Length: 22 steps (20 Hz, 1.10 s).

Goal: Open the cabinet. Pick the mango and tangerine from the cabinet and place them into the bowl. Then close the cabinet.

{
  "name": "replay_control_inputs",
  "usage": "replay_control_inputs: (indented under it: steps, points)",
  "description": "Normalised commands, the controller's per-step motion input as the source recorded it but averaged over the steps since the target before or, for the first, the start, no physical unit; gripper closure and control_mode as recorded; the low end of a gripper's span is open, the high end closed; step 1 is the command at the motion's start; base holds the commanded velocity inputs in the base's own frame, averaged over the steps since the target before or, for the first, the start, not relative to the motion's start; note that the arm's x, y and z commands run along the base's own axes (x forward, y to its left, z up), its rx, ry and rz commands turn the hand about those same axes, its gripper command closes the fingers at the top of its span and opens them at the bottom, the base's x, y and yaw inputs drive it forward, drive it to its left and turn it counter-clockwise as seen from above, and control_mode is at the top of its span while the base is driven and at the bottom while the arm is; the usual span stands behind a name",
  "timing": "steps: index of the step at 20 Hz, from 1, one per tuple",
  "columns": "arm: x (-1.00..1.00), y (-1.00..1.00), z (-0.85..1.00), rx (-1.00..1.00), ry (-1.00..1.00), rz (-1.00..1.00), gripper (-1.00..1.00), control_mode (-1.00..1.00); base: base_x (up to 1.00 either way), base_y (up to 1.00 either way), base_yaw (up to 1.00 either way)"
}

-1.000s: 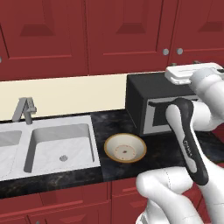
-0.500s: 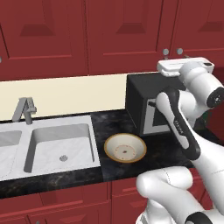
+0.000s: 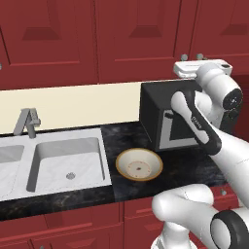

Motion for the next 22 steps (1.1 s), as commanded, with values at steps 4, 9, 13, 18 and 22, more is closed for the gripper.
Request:
replay_control_inputs:
  steps: [4,9,13,18,22]
  points:
    - [0.47,-0.08,-0.04,0.0,0.0,0.0,-1.0,-1.0,0.0,0.0,0.0]
    - [0.23,0.0,-0.16,0.0,0.0,0.0,-1.0,-1.0,0.0,0.0,0.0]
    - [0.4,0.0,-0.01,0.0,0.0,0.0,-1.0,-1.0,0.0,0.0,0.0]
    - [0.43,0.0,0.0,0.0,0.0,0.0,-1.0,-1.0,0.0,0.0,0.0]
    - [0.52,0.0,-0.1,0.0,0.0,0.0,-1.0,-1.0,0.0,0.0,0.0]
